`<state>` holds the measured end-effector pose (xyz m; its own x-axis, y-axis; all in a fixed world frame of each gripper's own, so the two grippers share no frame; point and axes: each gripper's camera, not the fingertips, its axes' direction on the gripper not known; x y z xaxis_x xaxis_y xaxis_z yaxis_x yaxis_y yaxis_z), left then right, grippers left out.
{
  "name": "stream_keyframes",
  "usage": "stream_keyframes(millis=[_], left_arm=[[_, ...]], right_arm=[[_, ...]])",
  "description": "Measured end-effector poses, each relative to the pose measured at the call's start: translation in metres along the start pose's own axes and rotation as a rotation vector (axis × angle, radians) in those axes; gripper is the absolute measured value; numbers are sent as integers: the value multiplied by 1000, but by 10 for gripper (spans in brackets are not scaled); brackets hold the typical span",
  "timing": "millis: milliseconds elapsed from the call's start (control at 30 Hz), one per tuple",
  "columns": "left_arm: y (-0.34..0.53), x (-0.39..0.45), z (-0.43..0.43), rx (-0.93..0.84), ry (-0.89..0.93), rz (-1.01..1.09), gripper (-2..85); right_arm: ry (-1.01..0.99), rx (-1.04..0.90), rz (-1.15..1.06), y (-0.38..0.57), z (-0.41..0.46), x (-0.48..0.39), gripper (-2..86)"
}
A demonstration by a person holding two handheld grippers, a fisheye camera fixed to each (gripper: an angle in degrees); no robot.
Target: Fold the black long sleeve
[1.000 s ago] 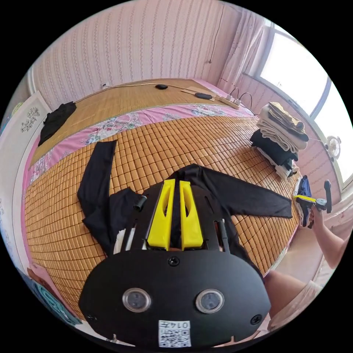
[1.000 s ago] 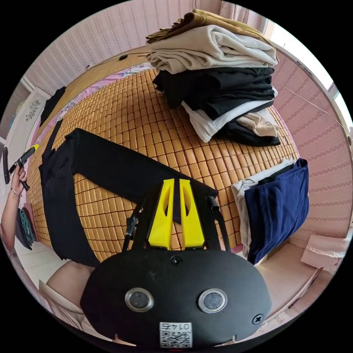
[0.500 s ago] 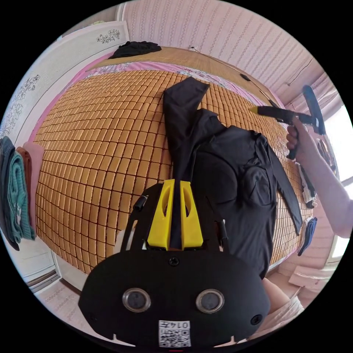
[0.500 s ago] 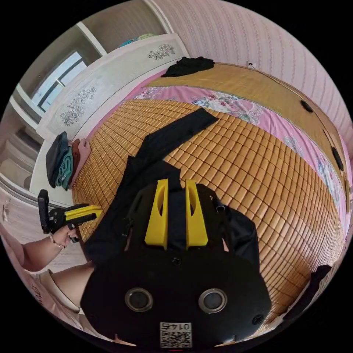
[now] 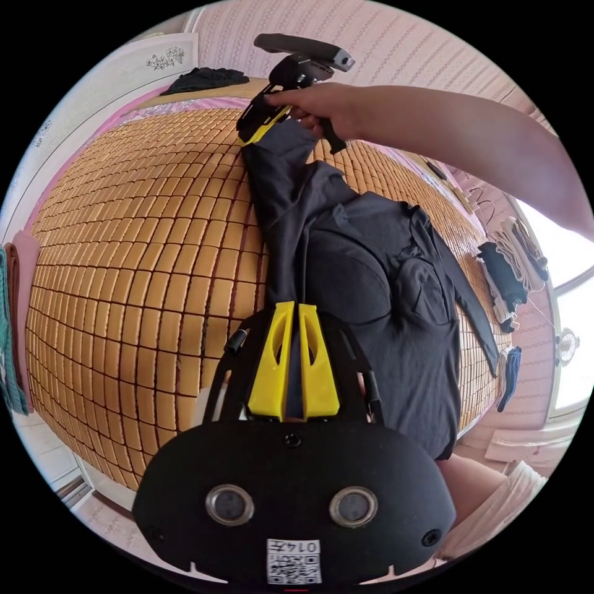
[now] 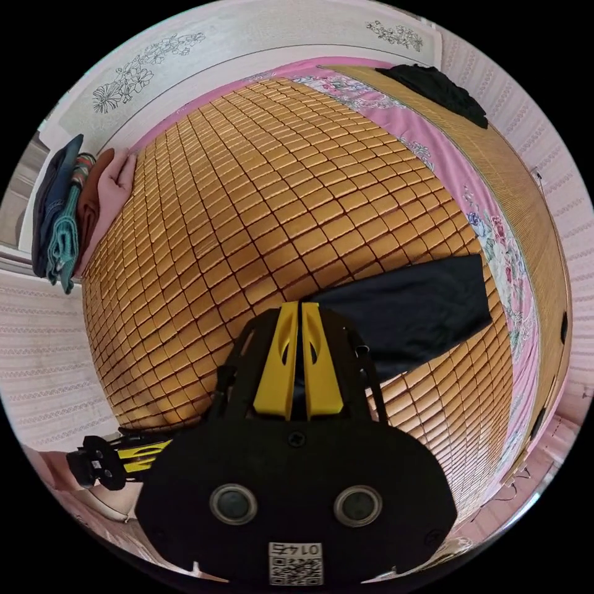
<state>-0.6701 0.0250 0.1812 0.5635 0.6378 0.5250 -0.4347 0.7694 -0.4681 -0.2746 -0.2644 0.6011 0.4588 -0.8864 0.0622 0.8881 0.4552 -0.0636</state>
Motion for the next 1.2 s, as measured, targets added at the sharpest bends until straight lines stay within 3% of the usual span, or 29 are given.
stream_keyframes(millis=[100,233,300,500,667,833,1000,1033,1200], left_arm=[[2,0,-9,1,-7,25,-8],[13,1,-35,46,26,29,-6],[22,-1,-53,71,60,14,-5],[57,-29,-111,60,7,-74,0],[72,-100,-155,50,-241,-206,11],[52,-188,-169,109,-350,-388,47],[20,-242,-132,-6,-288,-523,61],[19,-237,-138,62,-304,-494,40],[37,-214,-160,21,-333,-507,-2]], right_arm=[[-24,25,-149,-17,-20,-25,5],[-430,250,-507,-3,-96,-61,1],[-511,290,-557,1,-115,-61,1],[-329,233,-440,-17,-95,-41,67],[-168,76,-256,-22,-35,-27,98],[-11,-45,-197,-34,15,-40,114],[18,-11,-108,-45,22,-48,79],[8,-1,-104,-47,21,-50,54],[11,1,-103,-54,19,-53,7]])
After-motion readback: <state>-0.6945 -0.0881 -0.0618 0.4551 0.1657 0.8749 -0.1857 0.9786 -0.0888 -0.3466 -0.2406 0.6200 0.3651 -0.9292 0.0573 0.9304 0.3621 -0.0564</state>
